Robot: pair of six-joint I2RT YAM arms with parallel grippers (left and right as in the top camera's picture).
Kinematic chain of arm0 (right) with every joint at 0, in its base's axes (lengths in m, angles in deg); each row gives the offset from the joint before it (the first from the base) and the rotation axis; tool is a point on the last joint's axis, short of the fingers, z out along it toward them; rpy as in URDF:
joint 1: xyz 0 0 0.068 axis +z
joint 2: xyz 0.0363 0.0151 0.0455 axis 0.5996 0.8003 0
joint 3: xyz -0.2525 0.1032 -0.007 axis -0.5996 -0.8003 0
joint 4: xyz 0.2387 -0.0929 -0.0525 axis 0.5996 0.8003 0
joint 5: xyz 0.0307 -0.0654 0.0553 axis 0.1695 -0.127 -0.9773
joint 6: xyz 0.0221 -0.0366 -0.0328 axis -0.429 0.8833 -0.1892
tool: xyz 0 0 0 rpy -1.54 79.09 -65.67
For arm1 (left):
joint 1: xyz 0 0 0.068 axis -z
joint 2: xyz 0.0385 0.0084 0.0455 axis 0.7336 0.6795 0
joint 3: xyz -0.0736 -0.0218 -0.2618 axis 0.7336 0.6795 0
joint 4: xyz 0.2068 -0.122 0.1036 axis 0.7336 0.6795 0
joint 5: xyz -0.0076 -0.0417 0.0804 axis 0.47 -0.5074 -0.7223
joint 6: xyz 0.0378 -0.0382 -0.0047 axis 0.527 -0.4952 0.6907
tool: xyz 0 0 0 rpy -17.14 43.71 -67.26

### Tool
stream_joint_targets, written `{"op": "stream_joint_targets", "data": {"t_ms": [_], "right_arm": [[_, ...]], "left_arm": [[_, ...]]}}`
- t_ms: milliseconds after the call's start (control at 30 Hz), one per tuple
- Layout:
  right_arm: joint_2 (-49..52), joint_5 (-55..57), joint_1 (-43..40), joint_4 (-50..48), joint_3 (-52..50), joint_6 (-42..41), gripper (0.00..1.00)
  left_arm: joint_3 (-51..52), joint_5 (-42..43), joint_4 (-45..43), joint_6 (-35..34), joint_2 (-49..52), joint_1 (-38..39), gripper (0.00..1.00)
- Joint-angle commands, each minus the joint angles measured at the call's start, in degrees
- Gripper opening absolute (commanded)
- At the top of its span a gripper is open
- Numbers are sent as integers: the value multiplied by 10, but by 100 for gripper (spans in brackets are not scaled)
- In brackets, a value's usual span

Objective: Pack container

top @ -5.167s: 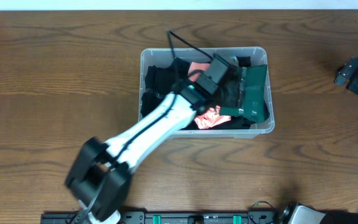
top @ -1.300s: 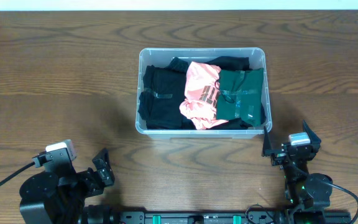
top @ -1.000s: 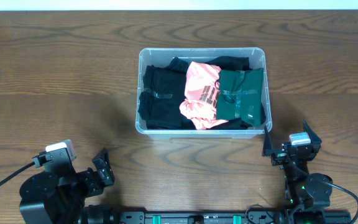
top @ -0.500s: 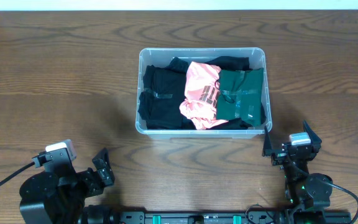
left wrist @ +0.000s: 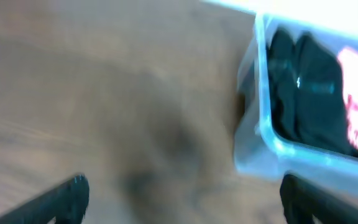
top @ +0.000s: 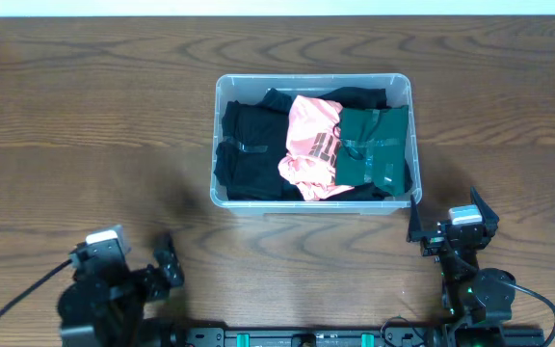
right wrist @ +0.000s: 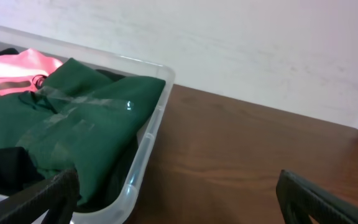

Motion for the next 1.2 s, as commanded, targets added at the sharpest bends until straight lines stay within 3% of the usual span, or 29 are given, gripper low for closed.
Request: {"op": "stream_joint_targets", "data": {"t_ms": [0,233,400,467,1167], "right_arm": [[-3,3,-3,2,-1,3,99],[-3,4,-3,2,-1,3,99],[-3,3,-3,2,-1,3,99],[-3,3,-3,2,-1,3,99],[-3,4,-3,2,-1,3,99]], "left_arm": [[100,-7,-94,10,-57,0,98],[278,-7,-369,11,-95,2,98],[360,-6,-507,24,-95,2,98],[359,-7,-470,25,-95,5,98],[359,-7,-473,25,-93,7,98]]}}
